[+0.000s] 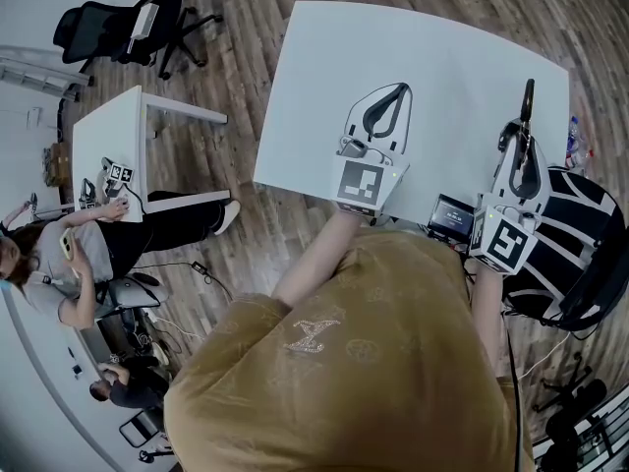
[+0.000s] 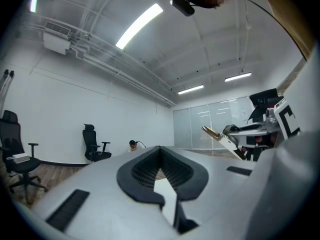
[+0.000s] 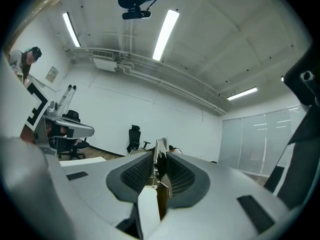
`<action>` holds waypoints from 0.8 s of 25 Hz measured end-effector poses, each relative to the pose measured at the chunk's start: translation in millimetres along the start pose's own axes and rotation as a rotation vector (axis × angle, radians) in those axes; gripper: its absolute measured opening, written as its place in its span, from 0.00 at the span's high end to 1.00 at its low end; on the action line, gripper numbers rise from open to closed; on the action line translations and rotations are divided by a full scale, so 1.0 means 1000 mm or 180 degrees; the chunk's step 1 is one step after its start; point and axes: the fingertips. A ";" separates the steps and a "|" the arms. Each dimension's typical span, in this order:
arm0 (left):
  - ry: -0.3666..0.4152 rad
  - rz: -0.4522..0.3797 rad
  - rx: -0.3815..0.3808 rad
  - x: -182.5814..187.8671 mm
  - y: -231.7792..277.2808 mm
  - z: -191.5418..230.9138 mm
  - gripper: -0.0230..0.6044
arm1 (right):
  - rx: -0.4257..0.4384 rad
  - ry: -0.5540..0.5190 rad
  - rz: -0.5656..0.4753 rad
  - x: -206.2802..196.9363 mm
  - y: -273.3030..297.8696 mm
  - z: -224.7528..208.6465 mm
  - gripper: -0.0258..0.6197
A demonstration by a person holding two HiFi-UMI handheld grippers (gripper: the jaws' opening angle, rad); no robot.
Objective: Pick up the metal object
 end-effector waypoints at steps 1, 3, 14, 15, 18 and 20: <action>-0.0001 0.0004 0.0005 -0.001 0.000 0.000 0.96 | 0.0001 0.0011 -0.0013 0.001 0.000 -0.001 0.81; 0.0003 0.0015 0.0018 -0.002 0.000 0.001 0.96 | 0.0001 0.0034 -0.0049 0.005 -0.001 -0.001 0.81; -0.0005 0.0020 0.0036 -0.002 -0.003 0.001 0.96 | -0.0007 0.0008 -0.0062 0.011 -0.005 0.000 0.81; 0.0009 0.0021 0.0030 -0.002 -0.003 0.001 0.96 | -0.0009 0.0011 -0.0066 0.011 -0.006 0.000 0.81; 0.0044 0.0022 0.0014 -0.001 -0.003 0.000 0.96 | -0.0004 0.0012 -0.0075 0.012 -0.007 -0.001 0.81; 0.0037 0.0023 0.0021 -0.002 -0.003 0.000 0.96 | 0.0000 0.0016 -0.0078 0.011 -0.007 -0.001 0.81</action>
Point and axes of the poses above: the fingertips, and each gripper's own axes: y forward along the fingers, z to its left, x out of its top, and after that the axes turned 8 degrees about x, right-handed
